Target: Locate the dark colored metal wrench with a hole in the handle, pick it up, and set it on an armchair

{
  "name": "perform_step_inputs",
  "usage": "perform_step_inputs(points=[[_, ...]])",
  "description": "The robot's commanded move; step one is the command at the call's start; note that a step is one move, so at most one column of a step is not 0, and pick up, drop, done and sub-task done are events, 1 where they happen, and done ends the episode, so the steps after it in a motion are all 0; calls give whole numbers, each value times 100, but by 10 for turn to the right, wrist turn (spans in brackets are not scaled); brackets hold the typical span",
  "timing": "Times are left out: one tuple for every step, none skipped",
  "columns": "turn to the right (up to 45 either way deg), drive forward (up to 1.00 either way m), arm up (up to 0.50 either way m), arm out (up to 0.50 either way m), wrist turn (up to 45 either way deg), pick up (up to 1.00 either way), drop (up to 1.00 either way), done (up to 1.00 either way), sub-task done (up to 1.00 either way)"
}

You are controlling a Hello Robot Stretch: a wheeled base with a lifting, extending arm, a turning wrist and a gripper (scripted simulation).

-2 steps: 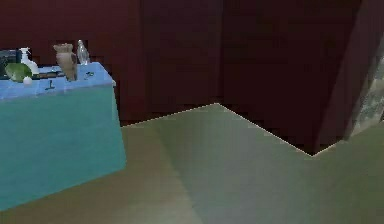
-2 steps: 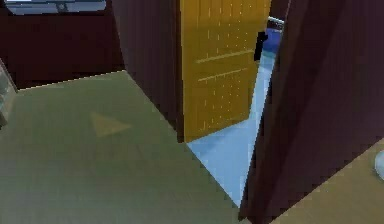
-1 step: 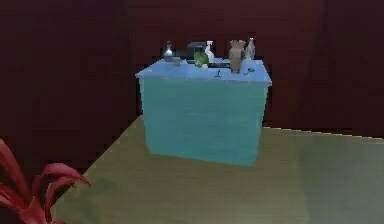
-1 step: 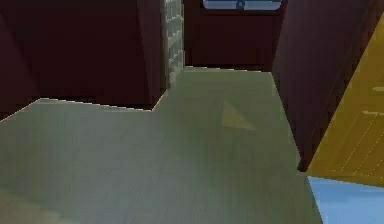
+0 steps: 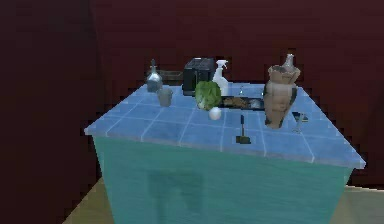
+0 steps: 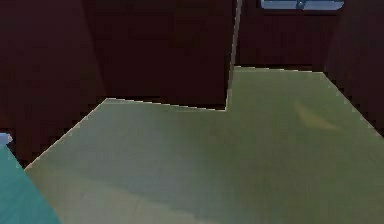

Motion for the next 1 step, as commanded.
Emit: perform_step_inputs(points=[[0,20,0,0,0,0,0,0,0]])
